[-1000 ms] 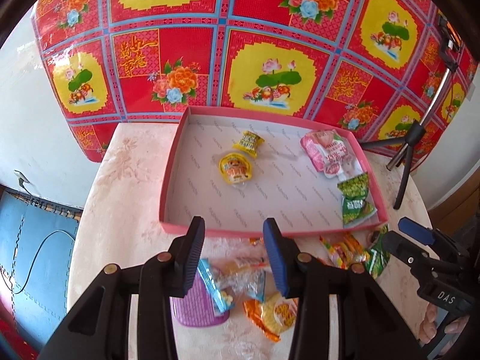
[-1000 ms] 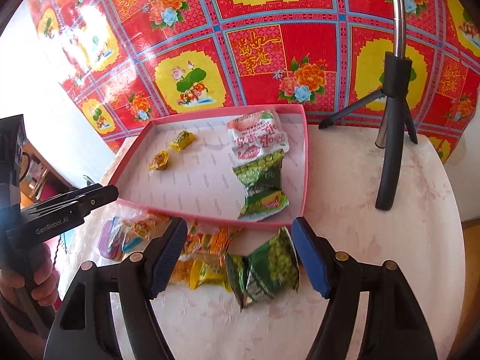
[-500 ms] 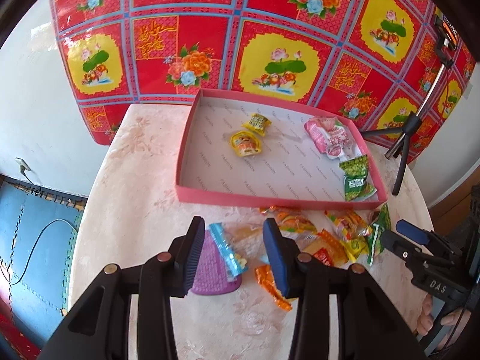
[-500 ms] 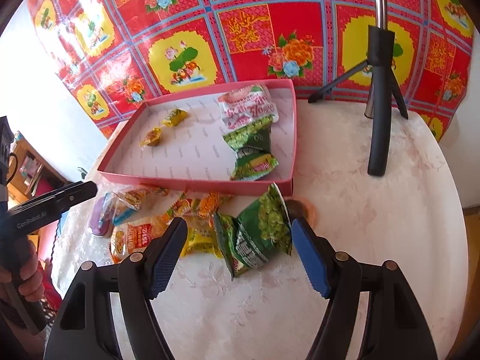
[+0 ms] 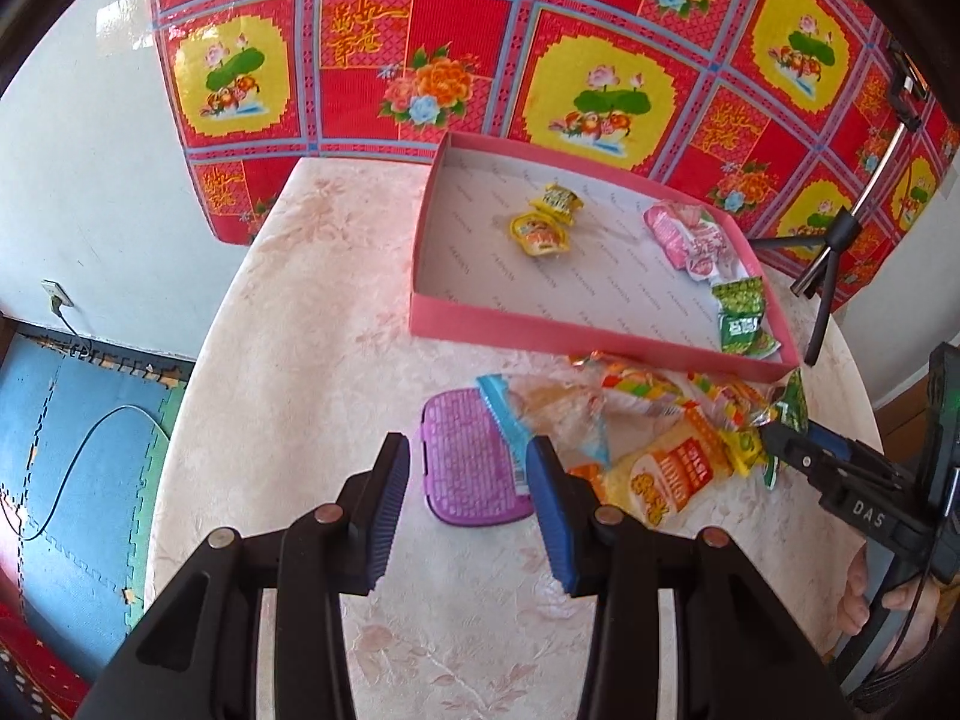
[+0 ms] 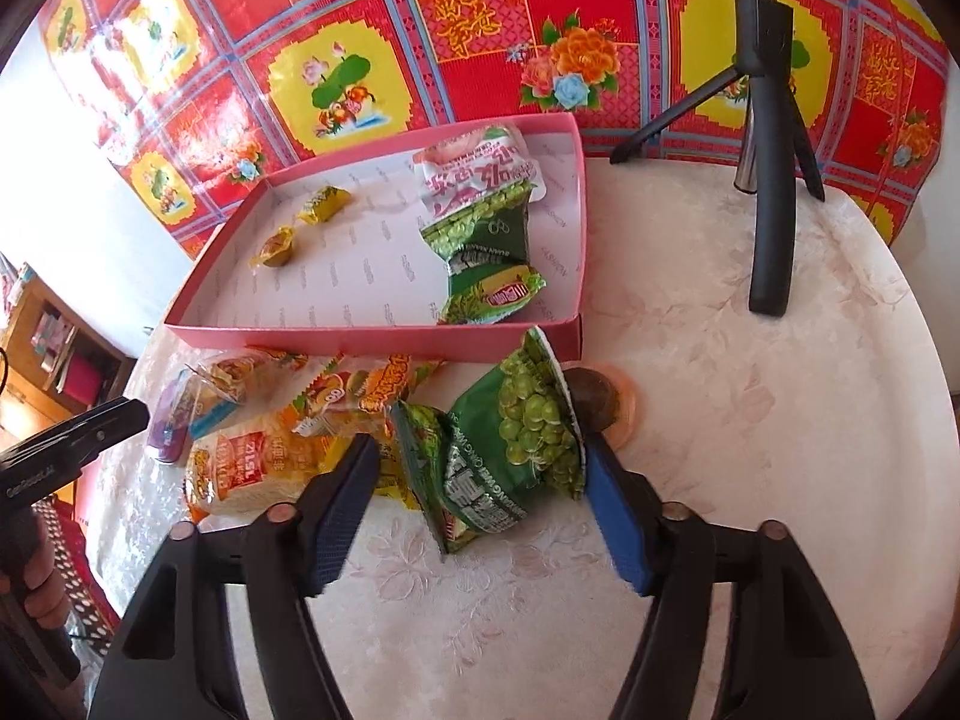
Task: Organize snacks
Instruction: 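Grasp the green pea snack bag with the right gripper while the left grasps the purple tin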
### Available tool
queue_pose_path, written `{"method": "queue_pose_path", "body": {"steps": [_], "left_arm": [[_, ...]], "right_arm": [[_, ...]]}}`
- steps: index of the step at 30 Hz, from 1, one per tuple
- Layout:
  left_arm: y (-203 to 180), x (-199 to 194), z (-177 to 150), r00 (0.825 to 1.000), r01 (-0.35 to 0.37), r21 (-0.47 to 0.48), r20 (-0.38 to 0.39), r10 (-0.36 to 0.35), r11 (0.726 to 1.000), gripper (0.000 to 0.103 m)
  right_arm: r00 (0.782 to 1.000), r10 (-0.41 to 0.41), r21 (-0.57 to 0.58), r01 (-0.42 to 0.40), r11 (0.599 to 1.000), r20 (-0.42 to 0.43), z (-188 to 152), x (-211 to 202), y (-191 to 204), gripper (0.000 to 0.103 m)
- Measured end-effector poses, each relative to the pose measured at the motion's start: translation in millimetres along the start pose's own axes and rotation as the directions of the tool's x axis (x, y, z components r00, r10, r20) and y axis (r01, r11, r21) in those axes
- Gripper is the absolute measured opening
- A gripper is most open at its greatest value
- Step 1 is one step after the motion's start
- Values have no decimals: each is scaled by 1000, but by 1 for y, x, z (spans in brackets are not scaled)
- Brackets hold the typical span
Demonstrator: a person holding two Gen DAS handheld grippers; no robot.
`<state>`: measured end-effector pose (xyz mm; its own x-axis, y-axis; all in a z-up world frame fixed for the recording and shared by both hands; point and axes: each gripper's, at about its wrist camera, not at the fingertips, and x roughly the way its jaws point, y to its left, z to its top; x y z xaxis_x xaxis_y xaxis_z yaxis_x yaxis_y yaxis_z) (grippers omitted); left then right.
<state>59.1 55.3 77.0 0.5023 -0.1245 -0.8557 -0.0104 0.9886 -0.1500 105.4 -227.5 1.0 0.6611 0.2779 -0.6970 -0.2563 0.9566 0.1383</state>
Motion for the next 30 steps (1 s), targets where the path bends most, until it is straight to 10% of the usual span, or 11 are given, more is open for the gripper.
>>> {"method": "queue_pose_path", "body": {"steps": [30], "left_arm": [[-9, 36, -16, 998, -59, 36, 8, 59, 998, 54]], "right_arm": [[1000, -1, -23, 1, 1000, -11, -16, -8, 0, 55]]}}
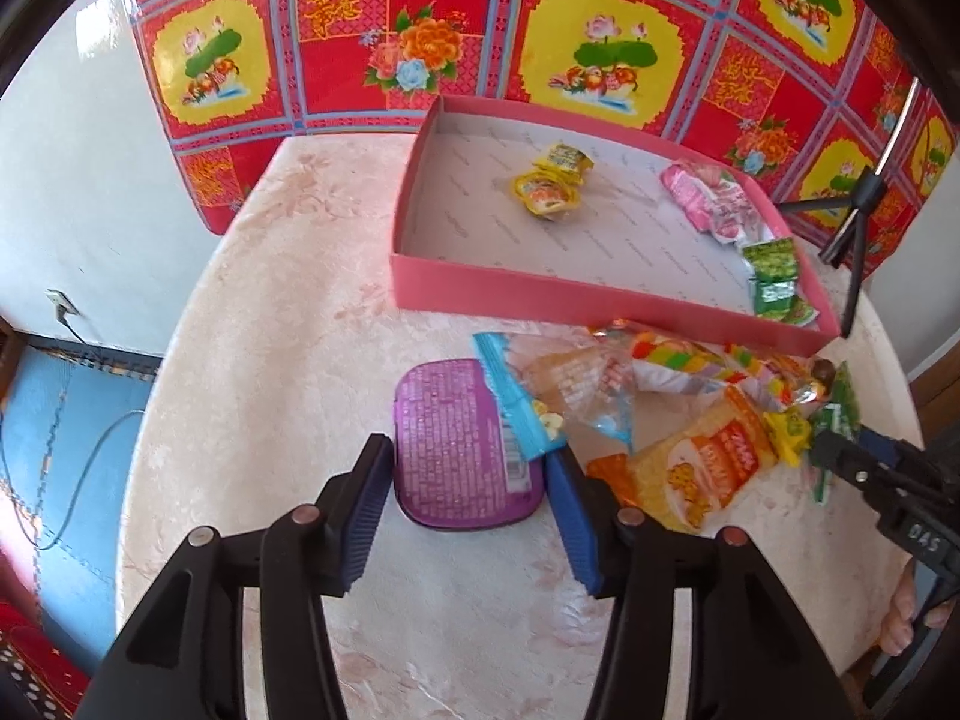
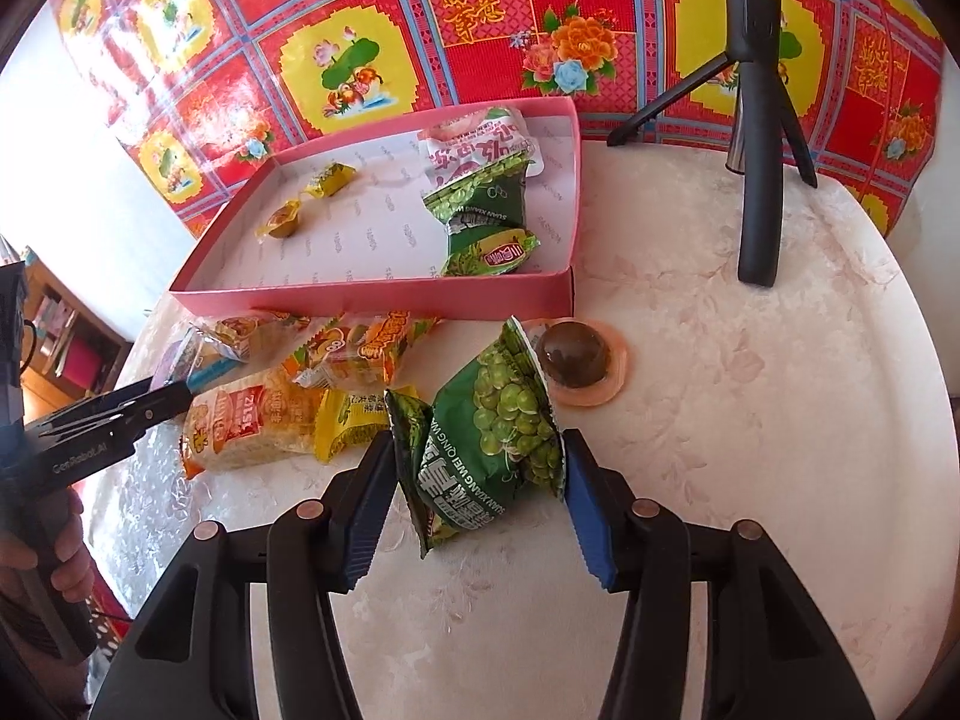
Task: Organize snacks
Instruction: 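Grasp the green pea snack bag with the right gripper while the left grasps the purple tin, then carry the green bag and purple tin into the pink box and open both grippers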
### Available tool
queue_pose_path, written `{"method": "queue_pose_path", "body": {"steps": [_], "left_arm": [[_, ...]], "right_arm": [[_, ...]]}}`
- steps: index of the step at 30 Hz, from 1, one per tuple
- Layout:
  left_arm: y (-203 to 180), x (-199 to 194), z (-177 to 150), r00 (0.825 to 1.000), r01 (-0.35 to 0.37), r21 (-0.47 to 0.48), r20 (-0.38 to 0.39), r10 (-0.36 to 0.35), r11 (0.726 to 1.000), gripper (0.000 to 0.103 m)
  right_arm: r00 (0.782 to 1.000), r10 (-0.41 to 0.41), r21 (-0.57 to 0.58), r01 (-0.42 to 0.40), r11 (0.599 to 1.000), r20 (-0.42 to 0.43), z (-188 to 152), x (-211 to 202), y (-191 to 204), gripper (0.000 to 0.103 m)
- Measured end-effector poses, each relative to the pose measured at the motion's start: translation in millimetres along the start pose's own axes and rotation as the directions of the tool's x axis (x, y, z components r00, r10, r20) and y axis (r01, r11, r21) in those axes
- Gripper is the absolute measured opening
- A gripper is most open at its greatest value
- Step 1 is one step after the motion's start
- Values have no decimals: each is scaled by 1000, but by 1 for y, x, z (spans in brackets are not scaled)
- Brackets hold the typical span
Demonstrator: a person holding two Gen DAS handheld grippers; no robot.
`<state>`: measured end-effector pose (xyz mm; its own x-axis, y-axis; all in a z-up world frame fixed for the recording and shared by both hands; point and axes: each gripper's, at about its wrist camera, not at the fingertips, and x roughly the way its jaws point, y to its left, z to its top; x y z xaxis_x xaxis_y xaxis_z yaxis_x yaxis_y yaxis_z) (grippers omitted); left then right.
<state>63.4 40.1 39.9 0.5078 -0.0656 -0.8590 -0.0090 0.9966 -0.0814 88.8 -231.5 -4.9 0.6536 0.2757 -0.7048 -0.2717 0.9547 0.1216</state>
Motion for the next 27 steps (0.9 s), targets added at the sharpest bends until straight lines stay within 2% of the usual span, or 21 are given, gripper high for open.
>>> {"method": "queue_pose_path", "body": {"steps": [6, 18, 27], "left_arm": [[-1, 0, 0, 1000, -13, 7, 19, 12, 1000, 53], [5, -9, -4, 999, 28, -18, 27, -27, 999, 53], [4, -28, -1, 995, 56, -12, 83, -55, 998, 52]], "right_arm": [[1000, -1, -4, 1, 1000, 12, 0, 0, 0, 55], [1000, 3, -2, -3, 1000, 15, -2, -1, 0, 53], [999, 26, -35, -25, 999, 27, -4, -12, 7, 52]]}}
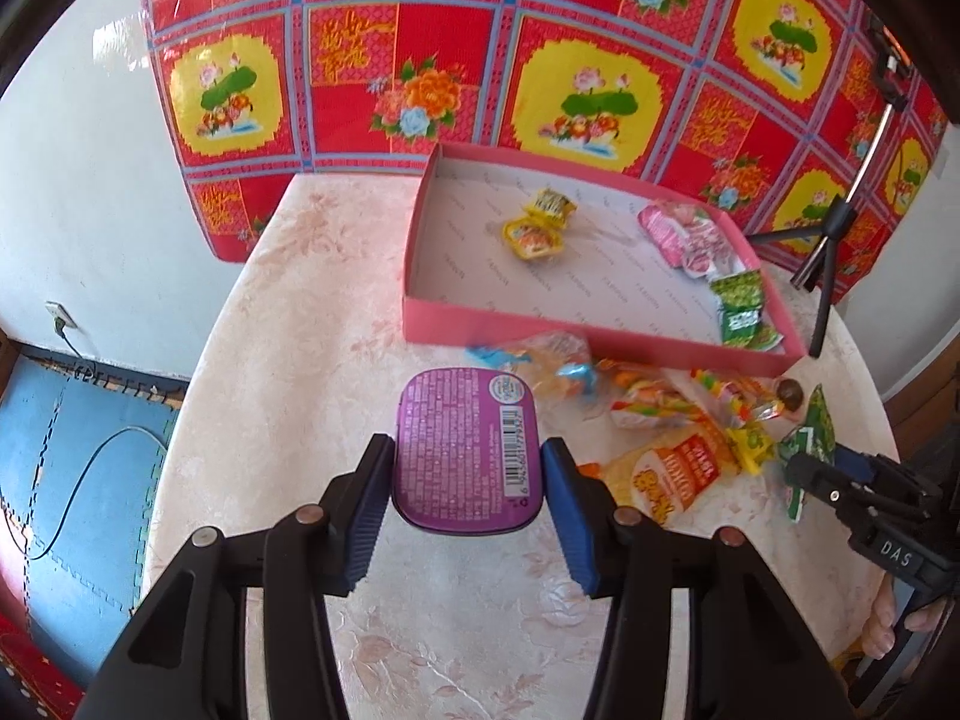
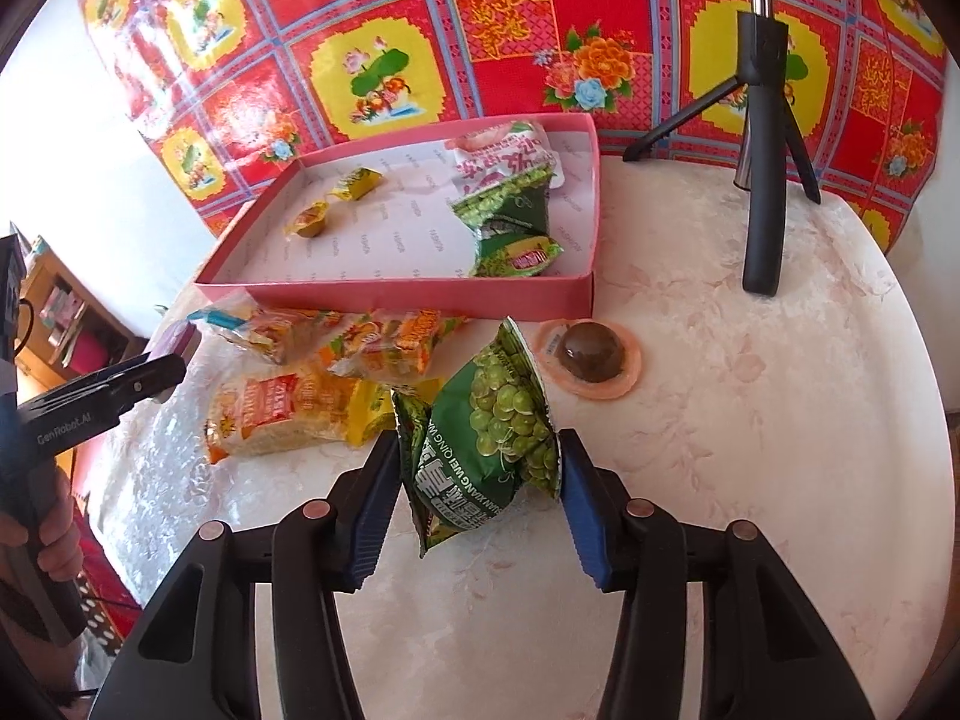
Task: Organize snacks
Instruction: 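Carry the green bag and purple tin into the pink box and open both grippers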
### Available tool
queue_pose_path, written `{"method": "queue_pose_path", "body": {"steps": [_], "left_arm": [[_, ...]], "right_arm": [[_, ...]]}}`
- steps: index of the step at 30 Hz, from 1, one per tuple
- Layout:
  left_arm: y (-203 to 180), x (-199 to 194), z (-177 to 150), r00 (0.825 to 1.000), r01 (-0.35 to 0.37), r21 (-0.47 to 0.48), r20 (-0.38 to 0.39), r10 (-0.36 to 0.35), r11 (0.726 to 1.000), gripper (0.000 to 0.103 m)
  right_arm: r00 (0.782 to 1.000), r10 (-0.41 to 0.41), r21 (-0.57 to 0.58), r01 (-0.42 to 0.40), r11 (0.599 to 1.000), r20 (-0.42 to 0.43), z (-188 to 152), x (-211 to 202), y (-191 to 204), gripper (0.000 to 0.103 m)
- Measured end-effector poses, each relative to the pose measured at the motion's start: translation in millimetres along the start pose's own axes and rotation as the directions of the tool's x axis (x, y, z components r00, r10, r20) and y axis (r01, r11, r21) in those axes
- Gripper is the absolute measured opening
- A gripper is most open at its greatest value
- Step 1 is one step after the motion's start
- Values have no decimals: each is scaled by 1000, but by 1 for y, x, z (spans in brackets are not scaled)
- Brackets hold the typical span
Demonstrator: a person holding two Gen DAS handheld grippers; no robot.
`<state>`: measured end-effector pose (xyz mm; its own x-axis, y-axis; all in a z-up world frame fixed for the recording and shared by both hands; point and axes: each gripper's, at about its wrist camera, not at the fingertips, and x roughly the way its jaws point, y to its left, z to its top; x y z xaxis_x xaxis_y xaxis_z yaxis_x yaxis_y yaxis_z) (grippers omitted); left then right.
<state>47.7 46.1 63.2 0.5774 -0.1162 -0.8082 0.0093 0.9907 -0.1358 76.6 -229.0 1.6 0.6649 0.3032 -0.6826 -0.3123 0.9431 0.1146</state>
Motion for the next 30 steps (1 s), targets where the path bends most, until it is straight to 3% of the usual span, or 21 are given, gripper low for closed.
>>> {"method": "queue_pose_path", "body": {"steps": [12, 30], "left_arm": [[-14, -16, 16, 998, 28, 31, 58, -30, 999, 52], [-36, 26, 64, 998, 35, 73, 56, -39, 997, 52]], "right_arm": [[999, 40, -33, -39, 999, 28, 13, -13, 15, 52], [998, 55, -49, -53, 997, 44, 64, 11, 25, 52]]}}
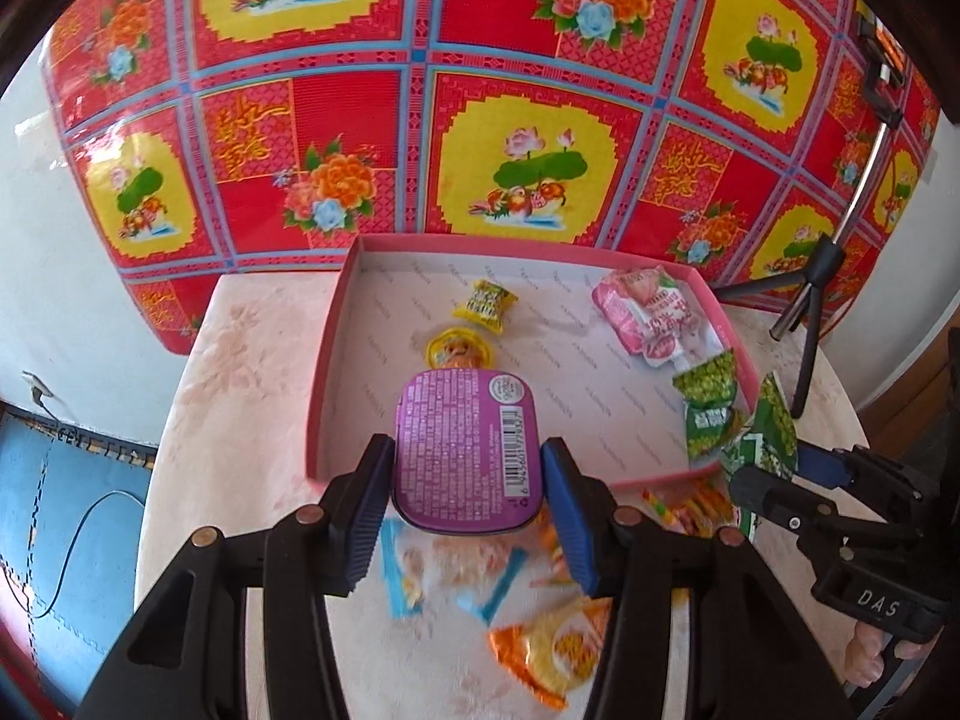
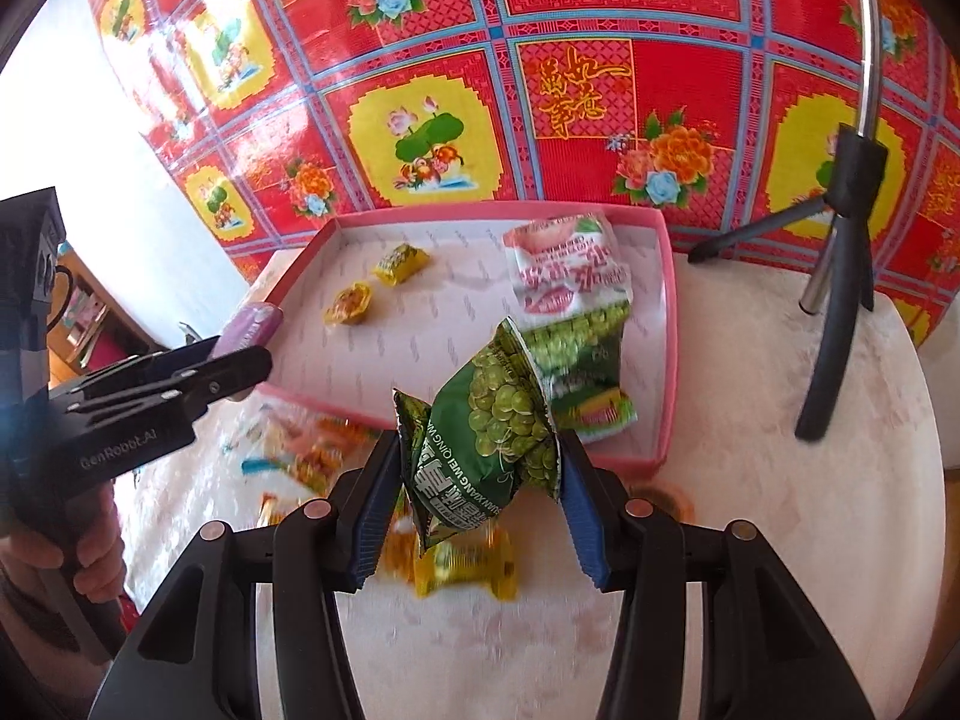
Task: Organize snacks
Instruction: 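Carry the green bag and purple tin into the pink box and open both grippers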
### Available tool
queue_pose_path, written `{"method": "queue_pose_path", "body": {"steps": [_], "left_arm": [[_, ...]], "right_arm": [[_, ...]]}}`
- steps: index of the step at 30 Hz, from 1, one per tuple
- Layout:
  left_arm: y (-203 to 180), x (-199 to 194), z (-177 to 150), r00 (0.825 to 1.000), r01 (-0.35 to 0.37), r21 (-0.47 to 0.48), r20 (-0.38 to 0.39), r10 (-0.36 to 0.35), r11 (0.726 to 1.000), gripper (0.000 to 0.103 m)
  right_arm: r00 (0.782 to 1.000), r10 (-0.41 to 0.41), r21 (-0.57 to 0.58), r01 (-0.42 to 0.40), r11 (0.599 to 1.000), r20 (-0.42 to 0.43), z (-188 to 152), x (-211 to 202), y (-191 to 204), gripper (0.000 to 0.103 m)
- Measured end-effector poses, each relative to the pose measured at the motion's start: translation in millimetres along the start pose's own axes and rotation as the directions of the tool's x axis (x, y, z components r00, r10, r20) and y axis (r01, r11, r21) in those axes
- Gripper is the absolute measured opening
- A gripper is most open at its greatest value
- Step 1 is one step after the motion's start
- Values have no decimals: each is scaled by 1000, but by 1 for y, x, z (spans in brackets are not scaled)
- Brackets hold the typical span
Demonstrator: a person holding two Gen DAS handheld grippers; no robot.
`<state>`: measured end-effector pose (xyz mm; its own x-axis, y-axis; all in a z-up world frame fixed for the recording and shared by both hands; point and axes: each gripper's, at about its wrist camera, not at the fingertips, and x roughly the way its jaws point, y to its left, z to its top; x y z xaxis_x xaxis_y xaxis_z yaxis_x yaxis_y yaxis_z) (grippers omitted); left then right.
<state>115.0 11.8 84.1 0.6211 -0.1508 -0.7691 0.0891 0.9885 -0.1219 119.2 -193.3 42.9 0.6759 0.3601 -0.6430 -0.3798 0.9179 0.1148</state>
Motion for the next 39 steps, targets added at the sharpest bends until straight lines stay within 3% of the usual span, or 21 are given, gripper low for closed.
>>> {"method": "queue_pose_path", "body": {"steps": [17, 25, 39], "left_arm": [[4, 53, 19, 999, -31, -3, -45, 31, 1000, 52], [5, 68, 29, 999, -39, 3, -28, 39, 999, 52], [7, 98, 37, 997, -48, -15, -60, 47, 999, 52]], "right_arm": [[999, 27, 10, -27, 1000, -23, 34, 45, 0, 52], [999, 23, 25, -22, 999, -34, 42, 70, -5, 52], [1000, 11, 23, -11, 1000, -5, 46, 79, -10, 52]]}}
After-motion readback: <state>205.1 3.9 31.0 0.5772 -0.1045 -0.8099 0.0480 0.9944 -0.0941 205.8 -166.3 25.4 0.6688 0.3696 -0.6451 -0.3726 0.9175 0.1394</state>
